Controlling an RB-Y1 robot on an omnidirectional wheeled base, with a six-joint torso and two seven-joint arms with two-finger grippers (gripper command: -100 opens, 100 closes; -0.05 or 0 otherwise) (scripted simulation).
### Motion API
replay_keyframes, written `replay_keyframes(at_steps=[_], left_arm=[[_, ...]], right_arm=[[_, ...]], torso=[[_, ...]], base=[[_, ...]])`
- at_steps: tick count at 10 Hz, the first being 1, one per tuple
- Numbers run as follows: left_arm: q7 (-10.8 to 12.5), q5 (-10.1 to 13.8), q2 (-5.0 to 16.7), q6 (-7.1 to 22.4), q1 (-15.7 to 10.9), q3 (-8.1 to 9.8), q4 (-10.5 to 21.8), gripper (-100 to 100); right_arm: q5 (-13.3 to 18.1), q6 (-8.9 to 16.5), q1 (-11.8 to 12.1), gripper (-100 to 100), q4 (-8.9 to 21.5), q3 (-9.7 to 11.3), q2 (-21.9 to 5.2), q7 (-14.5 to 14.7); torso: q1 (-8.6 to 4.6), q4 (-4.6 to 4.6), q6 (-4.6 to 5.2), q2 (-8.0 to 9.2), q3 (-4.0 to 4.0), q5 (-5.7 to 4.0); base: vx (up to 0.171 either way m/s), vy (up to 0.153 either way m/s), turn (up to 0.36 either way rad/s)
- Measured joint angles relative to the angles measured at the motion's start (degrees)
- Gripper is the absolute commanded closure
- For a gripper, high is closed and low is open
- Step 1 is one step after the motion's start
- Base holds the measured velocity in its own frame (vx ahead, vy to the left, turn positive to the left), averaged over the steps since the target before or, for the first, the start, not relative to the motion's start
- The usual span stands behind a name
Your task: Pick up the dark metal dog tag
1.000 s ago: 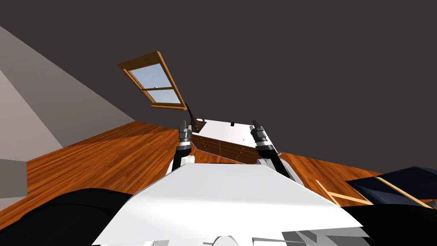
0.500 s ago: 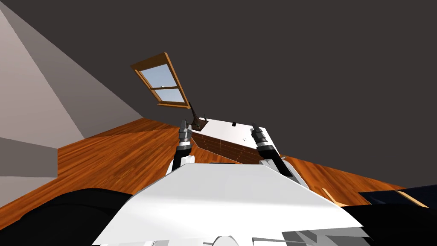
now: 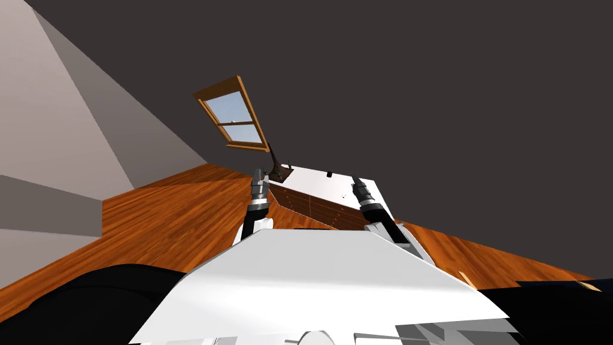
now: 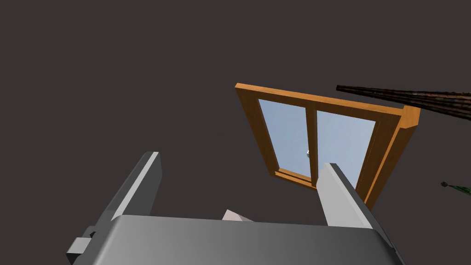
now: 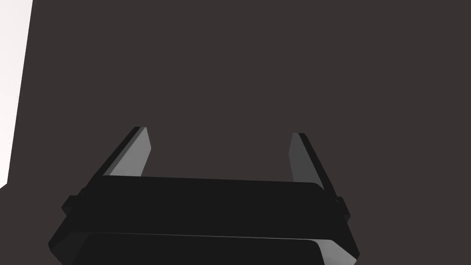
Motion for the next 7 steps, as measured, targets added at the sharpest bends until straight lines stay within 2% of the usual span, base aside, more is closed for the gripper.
replay_keyframes(at_steps=[1,5,7], left_arm=[[0.0,0.0,0.0,0.0,-0.01,-0.01,0.0,0],[0.0,0.0,0.0,0.0,0.0,0.0,0.0,0],[0.0,0.0,0.0,0.0,-0.01,0.0,0.0,0]], right_arm=[[-0.46,1.05,0.9,-100,-0.07,-0.11,-0.21,0.63],[-1.62,6.47,0.55,-100,0.61,-0.63,-0.67,2.48],[-2.12,8.8,0.76,-100,0.97,-0.84,-0.77,3.32]], torso=[[-0.04,0.0,-0.04,0.03,0.02,0.0],[-0.06,0.0,-0.01,0.02,0.01,-0.01],[-0.05,0.0,-0.04,-0.01,-0.01,-0.01]], base=[[-0.023,-0.041,0.112],[-0.012,-0.027,0.078],[-0.013,-0.037,0.184]])
